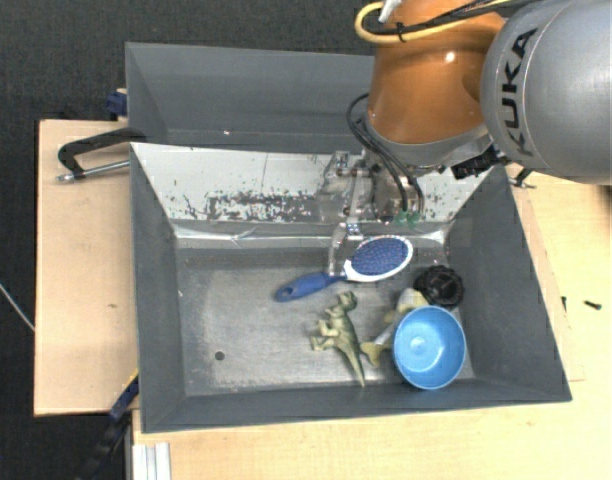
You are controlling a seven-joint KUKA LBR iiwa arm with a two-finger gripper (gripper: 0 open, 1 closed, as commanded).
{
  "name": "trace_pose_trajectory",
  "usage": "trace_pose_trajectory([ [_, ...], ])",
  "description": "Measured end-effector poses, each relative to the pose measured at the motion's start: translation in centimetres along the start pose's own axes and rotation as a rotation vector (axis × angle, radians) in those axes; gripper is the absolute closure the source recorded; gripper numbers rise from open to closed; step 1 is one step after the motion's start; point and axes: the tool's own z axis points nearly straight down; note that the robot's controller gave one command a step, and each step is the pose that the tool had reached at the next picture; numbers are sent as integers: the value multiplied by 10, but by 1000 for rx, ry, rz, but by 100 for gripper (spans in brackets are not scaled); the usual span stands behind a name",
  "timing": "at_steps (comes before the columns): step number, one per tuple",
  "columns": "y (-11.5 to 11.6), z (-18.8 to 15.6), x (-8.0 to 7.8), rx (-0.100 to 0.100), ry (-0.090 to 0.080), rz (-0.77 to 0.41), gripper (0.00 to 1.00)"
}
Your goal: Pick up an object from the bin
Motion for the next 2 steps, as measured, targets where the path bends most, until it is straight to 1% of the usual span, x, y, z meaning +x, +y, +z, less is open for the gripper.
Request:
trace_pose_trajectory([
  [1,-28,148,19,-1,-16,-93,0],
  [2,-28,152,24,-1,5,-93,100],
])
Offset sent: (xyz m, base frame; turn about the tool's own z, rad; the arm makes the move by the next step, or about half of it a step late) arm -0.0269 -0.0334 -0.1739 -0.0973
